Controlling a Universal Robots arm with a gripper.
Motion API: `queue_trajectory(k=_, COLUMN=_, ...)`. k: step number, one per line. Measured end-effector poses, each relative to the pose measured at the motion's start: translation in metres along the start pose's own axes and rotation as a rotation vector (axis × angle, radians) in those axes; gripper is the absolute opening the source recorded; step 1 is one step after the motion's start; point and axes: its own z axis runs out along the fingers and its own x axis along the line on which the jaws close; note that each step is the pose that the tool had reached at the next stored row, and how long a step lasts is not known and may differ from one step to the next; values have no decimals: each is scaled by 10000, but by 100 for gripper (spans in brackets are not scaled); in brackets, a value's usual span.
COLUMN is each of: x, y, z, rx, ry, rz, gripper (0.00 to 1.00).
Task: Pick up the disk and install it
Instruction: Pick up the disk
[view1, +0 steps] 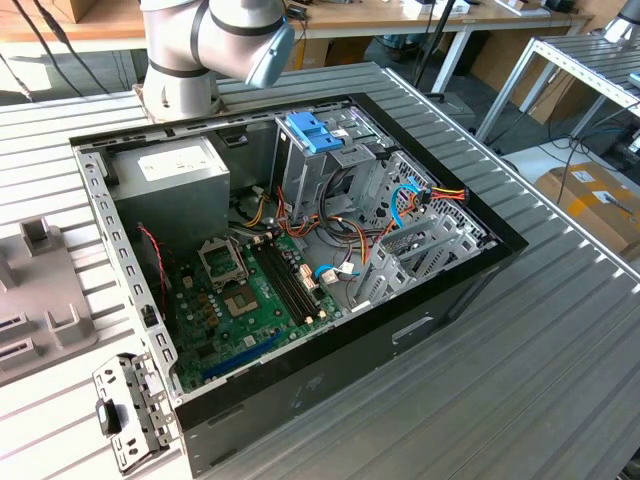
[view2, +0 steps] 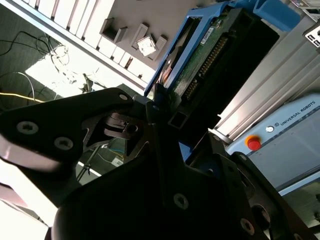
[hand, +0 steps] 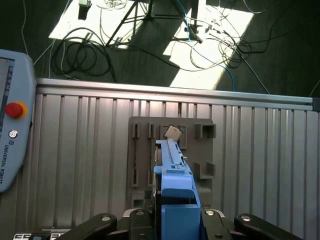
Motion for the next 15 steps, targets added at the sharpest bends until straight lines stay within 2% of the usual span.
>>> queue_trajectory(k=6, x=20, y=-63, z=-4, rx=0, ry=-1, rz=0, gripper=36)
queue_trajectory(k=15, x=46, y=-122, z=-10, rx=0, ry=0, rz=0, gripper=36)
